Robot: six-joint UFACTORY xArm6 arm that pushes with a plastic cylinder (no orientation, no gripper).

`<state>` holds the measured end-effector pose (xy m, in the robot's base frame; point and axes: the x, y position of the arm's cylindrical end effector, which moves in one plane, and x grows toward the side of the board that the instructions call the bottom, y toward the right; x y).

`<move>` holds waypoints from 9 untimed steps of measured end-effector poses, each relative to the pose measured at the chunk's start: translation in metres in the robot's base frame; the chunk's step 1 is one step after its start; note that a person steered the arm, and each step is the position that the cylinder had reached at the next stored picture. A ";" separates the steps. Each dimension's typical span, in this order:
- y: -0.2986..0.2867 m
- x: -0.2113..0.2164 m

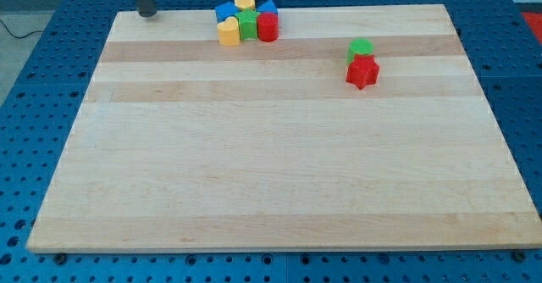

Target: Separate the red circle from group of blocks

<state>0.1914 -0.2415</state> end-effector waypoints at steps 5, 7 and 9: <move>0.137 0.019; 0.097 0.043; 0.095 0.000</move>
<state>0.1915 -0.1466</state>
